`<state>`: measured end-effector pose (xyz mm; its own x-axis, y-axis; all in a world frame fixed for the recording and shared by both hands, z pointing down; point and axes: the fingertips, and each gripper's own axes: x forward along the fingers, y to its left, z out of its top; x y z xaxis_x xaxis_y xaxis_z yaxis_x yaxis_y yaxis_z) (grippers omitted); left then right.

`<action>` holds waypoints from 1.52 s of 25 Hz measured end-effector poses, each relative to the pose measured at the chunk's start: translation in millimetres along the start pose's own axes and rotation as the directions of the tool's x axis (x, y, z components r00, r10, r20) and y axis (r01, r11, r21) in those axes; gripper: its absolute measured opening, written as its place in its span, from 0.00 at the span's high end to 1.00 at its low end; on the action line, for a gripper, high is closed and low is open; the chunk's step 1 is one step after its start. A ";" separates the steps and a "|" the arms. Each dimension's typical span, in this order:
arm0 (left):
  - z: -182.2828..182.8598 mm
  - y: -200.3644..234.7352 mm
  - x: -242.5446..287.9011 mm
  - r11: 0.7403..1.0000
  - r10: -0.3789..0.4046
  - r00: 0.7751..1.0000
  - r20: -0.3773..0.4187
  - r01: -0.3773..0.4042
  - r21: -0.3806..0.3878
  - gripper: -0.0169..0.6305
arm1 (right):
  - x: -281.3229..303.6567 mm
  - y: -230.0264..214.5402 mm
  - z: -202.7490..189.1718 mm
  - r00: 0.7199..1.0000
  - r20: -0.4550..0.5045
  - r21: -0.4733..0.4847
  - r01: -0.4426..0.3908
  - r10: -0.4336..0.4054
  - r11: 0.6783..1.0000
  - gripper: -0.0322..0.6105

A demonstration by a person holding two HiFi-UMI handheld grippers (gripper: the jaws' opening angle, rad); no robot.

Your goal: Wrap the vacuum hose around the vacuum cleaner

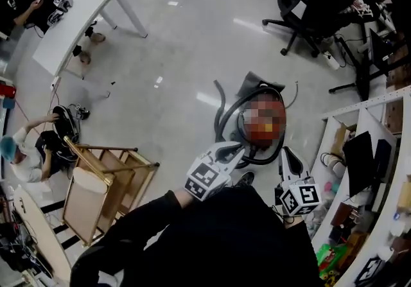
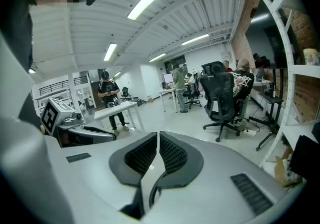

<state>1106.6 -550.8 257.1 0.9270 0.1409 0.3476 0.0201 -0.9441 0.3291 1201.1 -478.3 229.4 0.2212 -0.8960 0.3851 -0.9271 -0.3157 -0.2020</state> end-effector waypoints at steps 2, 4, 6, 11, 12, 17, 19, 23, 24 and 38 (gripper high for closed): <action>-7.9 -3.6 0.0 1.000 0.016 1.000 -0.010 -0.016 -0.019 0.91 | 1.3 -1.3 -4.9 1.000 -0.012 0.013 -0.024 0.024 1.000 0.90; -13.5 -6.4 -0.2 0.999 0.033 0.999 -0.019 -0.033 -0.031 0.91 | 2.6 -3.0 -8.7 0.999 -0.020 0.022 -0.045 0.046 0.999 0.90; -19.1 -8.2 0.1 0.998 0.050 0.998 -0.033 -0.051 -0.039 0.91 | 4.4 -3.4 -13.0 0.997 -0.028 0.029 -0.073 0.074 0.997 0.90; -27.5 -12.8 3.0 0.995 0.084 0.994 -0.068 -0.088 -0.054 0.91 | 6.9 -4.7 -25.5 0.990 -0.058 0.046 -0.129 0.131 0.991 0.91; -28.0 -14.2 4.2 0.994 0.090 0.993 -0.072 -0.094 -0.056 0.91 | 7.2 -5.7 -26.6 0.988 -0.062 0.049 -0.137 0.139 0.989 0.91; -28.9 -20.6 13.5 0.992 0.107 0.991 -0.086 -0.112 -0.059 0.91 | 6.3 -13.5 -27.5 0.983 -0.072 0.057 -0.164 0.168 0.985 0.91; -27.1 -22.5 17.9 0.992 0.111 0.990 -0.083 -0.116 -0.057 0.91 | 5.0 -17.7 -27.2 0.982 -0.072 0.059 -0.168 0.172 0.984 0.91; -22.1 -25.9 22.5 0.991 0.120 0.990 -0.073 -0.123 -0.045 0.91 | 3.0 -23.4 -25.3 0.982 -0.068 0.052 -0.173 0.177 0.983 0.91; -20.6 -26.2 22.9 0.991 0.123 0.990 -0.070 -0.126 -0.042 0.91 | 2.9 -24.0 -24.1 0.982 -0.067 0.048 -0.176 0.179 0.983 0.91; -22.7 -32.6 28.5 0.987 0.148 0.986 -0.075 -0.151 -0.049 0.91 | -3.7 -31.6 -27.3 0.978 -0.067 0.060 -0.193 0.196 0.979 0.91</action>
<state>1123.8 -509.3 276.1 0.8890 0.0221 0.4575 -0.1389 -0.9387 0.3155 1221.4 -456.4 258.9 0.0139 -0.9175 0.3976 -0.9324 -0.1555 -0.3261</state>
